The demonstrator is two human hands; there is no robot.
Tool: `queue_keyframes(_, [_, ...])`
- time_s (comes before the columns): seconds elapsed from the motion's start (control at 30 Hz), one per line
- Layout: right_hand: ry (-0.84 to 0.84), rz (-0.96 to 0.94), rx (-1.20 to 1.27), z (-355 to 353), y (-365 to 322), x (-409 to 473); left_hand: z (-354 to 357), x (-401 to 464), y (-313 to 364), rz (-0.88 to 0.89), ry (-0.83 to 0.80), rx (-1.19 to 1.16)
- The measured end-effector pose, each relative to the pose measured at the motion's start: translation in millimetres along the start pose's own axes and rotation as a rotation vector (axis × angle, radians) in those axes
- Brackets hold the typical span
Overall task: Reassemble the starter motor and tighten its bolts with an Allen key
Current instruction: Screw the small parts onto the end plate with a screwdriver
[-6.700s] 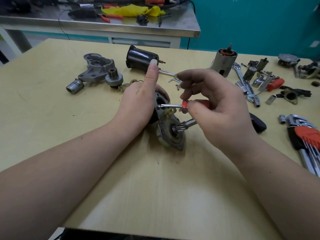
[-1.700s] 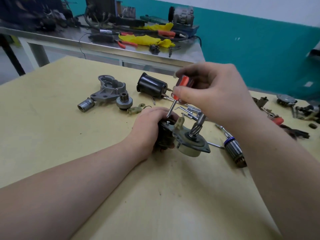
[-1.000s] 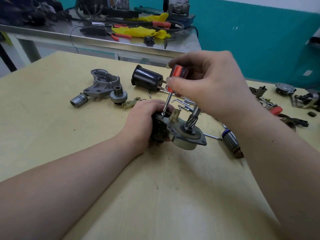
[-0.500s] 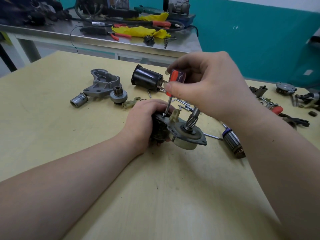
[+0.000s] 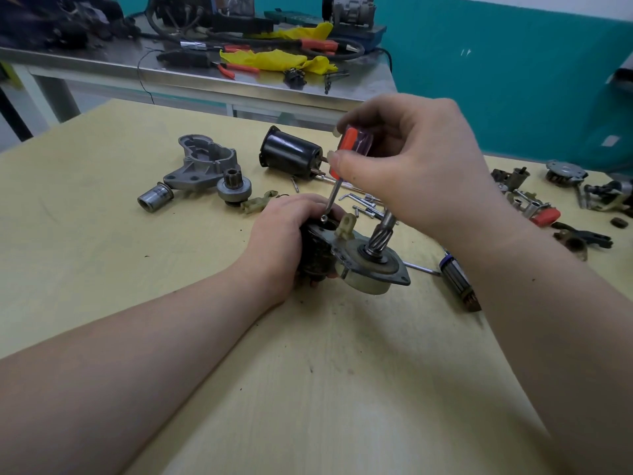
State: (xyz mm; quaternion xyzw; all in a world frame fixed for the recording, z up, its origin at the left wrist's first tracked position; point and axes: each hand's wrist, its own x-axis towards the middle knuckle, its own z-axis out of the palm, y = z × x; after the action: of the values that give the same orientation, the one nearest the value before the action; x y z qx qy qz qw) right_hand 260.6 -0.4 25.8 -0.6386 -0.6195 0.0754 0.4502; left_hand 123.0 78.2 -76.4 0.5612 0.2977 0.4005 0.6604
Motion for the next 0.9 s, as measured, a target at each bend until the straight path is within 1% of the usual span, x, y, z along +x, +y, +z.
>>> queue_keyframes(0.3, [0.038,-0.002,-0.015,2,0,0,1,-2,4,0.011,-0.022,-0.010])
queue_keyframes(0.43, [0.079,0.023,-0.015,2,2,1,1,-3,6,-0.056,-0.066,-0.084])
queue_keyframes(0.53, [0.179,0.073,-0.011,5,6,2,1,-3,8,-0.149,-0.094,-0.137])
queue_keyframes(0.6, [0.259,0.114,0.001,7,9,2,0,-2,8,-0.145,-0.113,-0.133])
queue_keyframes(0.67, [0.304,0.139,0.009,9,12,3,1,-3,8,-0.130,-0.144,-0.128])
queue_keyframes(0.8, [0.327,0.182,0.045,9,15,4,0,-4,6,-0.102,-0.172,-0.119])
queue_keyframes(0.9, [0.324,0.174,0.070,10,14,2,-1,-3,5,-0.090,-0.186,-0.114])
